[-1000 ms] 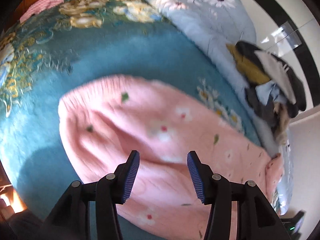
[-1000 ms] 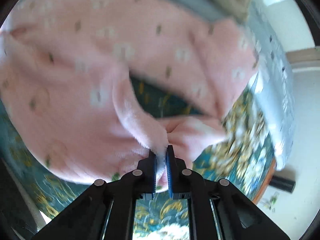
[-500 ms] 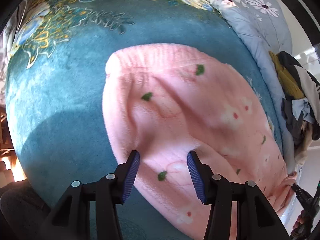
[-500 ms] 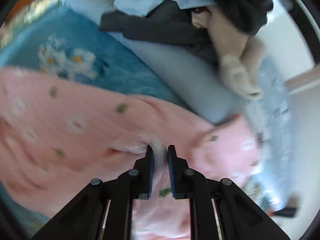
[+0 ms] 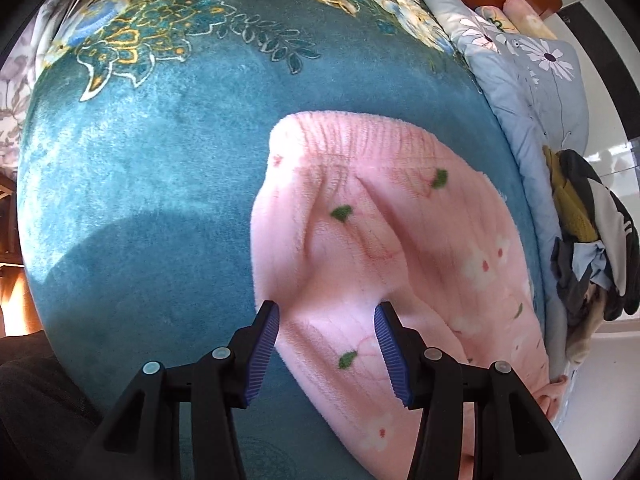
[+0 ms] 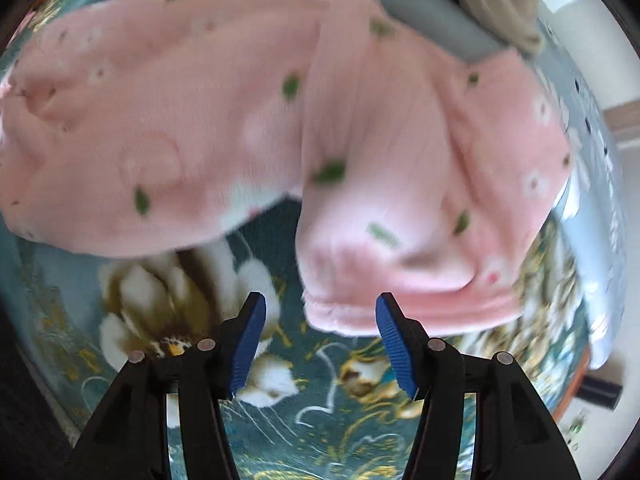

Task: Fold clothes

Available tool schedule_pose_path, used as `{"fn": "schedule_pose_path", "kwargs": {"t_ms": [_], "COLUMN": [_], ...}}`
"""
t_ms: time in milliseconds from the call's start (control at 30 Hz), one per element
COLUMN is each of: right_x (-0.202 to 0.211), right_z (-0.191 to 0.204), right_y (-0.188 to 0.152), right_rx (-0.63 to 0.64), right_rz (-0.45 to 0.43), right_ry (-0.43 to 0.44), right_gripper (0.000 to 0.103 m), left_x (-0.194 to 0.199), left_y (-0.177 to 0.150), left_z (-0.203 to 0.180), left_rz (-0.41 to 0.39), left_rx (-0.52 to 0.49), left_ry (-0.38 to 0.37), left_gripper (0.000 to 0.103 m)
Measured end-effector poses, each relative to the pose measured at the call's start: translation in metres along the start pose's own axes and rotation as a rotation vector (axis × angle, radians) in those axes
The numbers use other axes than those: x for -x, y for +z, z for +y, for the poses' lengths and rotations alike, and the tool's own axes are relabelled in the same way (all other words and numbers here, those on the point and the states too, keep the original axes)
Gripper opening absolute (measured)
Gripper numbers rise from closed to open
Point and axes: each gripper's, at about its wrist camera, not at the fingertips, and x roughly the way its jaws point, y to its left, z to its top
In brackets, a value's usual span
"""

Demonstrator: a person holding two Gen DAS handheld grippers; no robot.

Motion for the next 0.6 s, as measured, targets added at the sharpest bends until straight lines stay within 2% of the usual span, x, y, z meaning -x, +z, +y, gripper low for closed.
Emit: {"fn": "schedule_pose_path", "kwargs": {"t_ms": [167, 233, 267, 300, 467, 600], "right_x": [-0.023, -0.027, -0.025, -0.021, 0.033, 0.115], "right_z": [-0.009, -0.014, -0.015, -0.016, -0.026, -0.024], "right_y": [0.006, 0.007, 0.008, 0.009, 0.012, 0.010], "right_rx": [-0.089, -0.128, -0.136, -0.145, -0.258, -0.298], "right_rz": [0.036, 0.058, 0.056, 0.053, -0.024, -0.143], "right_ry": [-0.147, -0.129, -0.121, -0.110, 0.052, 0.264], "right_gripper": [0.059, 0.057, 0.043, 0.019, 0.015, 0.015], "left_x": [0.006, 0.009, 0.010, 0.011, 0.007, 0.009], "left_y": [0.000, -0.001, -0.002, -0.003, -0.006, 0.003], "left_z": [0.020, 0.027, 0.032, 0.036, 0.052, 0.067], "left_rz": [-0.024, -0.042, -0.050, -0.054, -0.046, -0.042], "left_rx": [0.048, 0.065, 0.078, 0.096, 0.176, 0.216], "left_ry": [-0.028, -0.053, -0.065, -0.076, -0.118, -0.141], "left_gripper": [0.054, 0.054, 0.054, 0.054, 0.054, 0.055]}}
